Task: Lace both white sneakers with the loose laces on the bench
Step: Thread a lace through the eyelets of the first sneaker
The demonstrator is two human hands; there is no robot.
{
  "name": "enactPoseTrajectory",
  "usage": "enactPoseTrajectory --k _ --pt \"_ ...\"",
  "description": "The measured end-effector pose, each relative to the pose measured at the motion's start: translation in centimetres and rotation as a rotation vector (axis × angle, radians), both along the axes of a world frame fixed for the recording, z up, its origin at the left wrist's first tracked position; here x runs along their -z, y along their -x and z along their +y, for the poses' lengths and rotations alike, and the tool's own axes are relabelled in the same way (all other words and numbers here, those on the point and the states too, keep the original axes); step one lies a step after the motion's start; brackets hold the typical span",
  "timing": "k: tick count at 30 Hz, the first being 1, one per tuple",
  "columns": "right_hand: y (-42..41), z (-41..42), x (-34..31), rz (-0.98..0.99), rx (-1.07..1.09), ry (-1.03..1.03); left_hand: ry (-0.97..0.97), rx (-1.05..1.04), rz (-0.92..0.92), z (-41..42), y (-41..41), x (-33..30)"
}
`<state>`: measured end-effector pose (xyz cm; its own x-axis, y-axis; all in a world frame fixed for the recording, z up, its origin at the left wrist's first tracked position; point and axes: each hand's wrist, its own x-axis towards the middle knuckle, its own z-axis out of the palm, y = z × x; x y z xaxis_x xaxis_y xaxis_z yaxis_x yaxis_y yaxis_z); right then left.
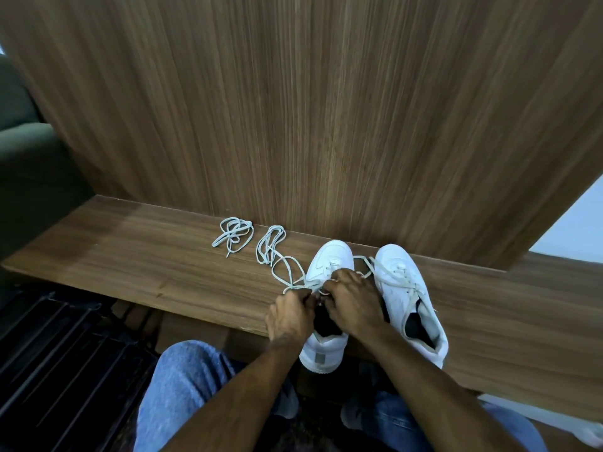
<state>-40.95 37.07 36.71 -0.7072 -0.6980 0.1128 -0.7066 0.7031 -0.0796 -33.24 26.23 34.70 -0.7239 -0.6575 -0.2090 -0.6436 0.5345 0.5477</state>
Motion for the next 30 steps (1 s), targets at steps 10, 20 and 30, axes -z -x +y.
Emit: enactPoseTrajectory --k 10,20,30 --pt "2.1 2.7 -6.9 -0.361 0.487 1.366 0.004 -0.001 0.024 0.1 0.1 -0.1" --pt "-0.4 -0.3 -0.8 -0.043 0.041 -0.037 0.004 -0.001 0.006 0.2 -0.2 -0.7" --pt "1.9 1.6 -4.1 -0.34 0.378 0.728 0.028 -0.011 0.0 0.1 0.1 0.0"
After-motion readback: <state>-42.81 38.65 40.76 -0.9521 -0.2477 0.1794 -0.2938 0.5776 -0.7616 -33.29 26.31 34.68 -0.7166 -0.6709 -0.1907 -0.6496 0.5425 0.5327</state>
